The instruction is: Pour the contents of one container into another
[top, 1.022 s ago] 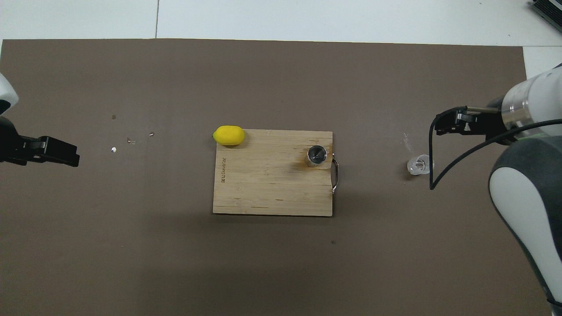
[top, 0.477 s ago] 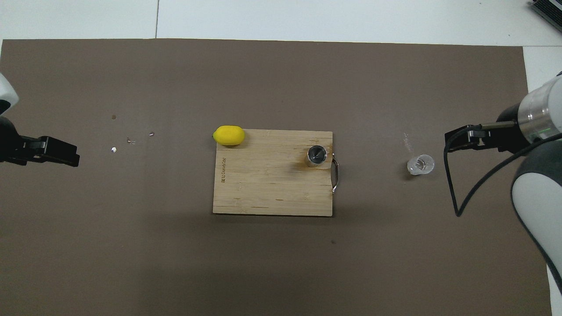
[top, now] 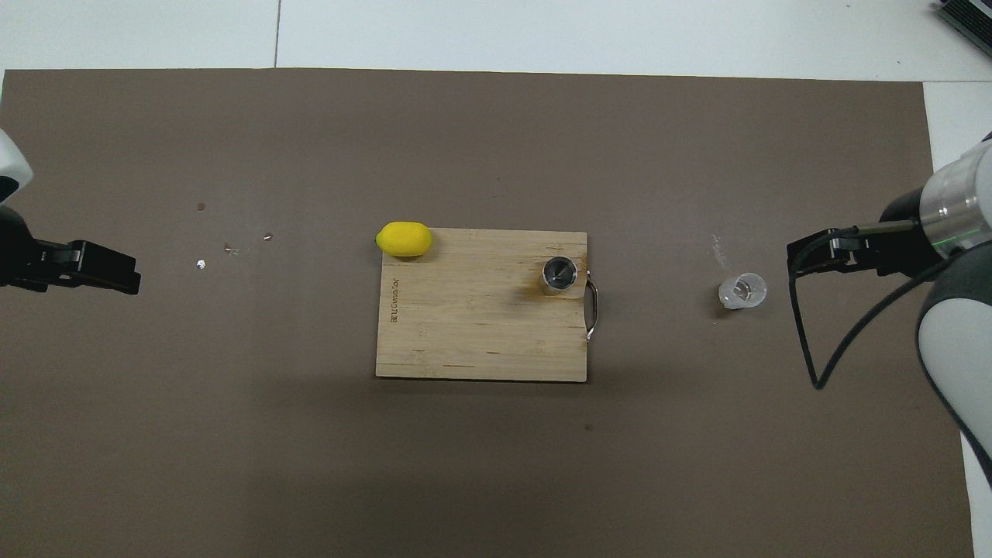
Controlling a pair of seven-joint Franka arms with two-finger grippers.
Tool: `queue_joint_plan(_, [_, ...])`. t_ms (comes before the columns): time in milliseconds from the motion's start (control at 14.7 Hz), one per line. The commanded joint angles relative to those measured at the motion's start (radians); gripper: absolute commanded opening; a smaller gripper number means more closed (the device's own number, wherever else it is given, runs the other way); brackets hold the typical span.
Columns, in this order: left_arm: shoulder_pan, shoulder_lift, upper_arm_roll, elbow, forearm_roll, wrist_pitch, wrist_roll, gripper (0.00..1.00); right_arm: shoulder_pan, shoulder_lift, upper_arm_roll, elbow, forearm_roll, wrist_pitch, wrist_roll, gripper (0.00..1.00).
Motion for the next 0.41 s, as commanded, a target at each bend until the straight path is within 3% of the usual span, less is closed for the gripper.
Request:
queue_joint_plan(0, [-0.012,0.001,0.009,0.001,0.004,-0.003,0.010,1.00,-0.017,-0.028,0.007,-0.032,0.026,0.007,-0.031,1.00])
queue_joint_plan(341, [-0.012,0.001,0.011,0.001,0.004,-0.003,0.010,1.00,-0.016,-0.028,0.007,-0.032,0.024,0.008,-0.017,1.00])
